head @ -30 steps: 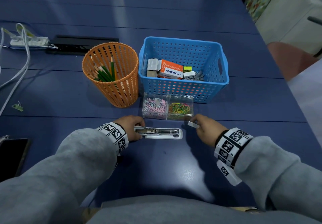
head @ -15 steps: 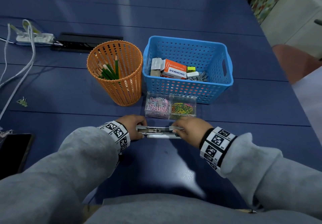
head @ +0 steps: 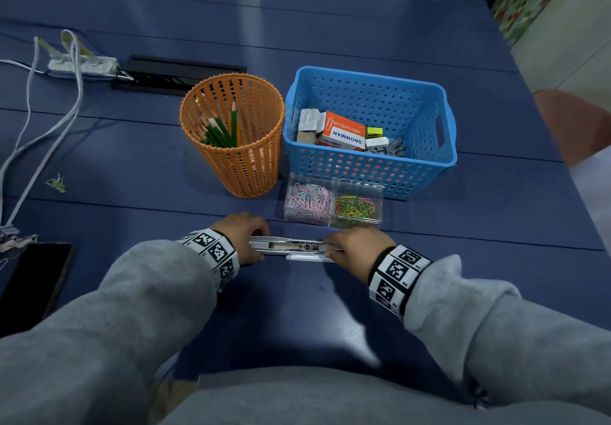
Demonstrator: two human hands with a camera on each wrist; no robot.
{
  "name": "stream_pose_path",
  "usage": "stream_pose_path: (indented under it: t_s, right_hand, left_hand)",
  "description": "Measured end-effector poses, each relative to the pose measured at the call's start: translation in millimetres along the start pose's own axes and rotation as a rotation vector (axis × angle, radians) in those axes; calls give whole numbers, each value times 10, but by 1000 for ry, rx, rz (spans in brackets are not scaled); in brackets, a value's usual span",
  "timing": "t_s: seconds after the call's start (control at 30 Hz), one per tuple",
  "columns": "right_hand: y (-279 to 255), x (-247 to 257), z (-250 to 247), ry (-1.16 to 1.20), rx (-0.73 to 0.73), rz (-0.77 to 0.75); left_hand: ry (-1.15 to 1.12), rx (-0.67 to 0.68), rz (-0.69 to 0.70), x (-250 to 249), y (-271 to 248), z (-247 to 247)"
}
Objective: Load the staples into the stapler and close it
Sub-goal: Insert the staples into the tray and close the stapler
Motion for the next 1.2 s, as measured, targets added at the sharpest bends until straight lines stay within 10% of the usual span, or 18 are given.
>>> stream_pose_path:
  t_s: [0.23, 0.6, 1.2]
  right_hand:
    - [-46, -106, 36, 188, 26, 80]
    - [-77, -242, 96, 356, -33, 215]
    - [-112, -415, 167, 646, -62, 335]
  left_hand:
    - [-16, -32, -83, 277, -138, -211]
    - [-163, -243, 208, -259, -329, -518]
    - [16, -10, 321, -1229, 154, 85]
Point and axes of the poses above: each hand's wrist, its own y-axis towards the middle knuckle, its own z-axis out of the palm, x = y × z, the point moved 6 cm from there along y, towards the middle knuckle, and after that the axes turned 7 degrees about -y, right-handed, at the moved point
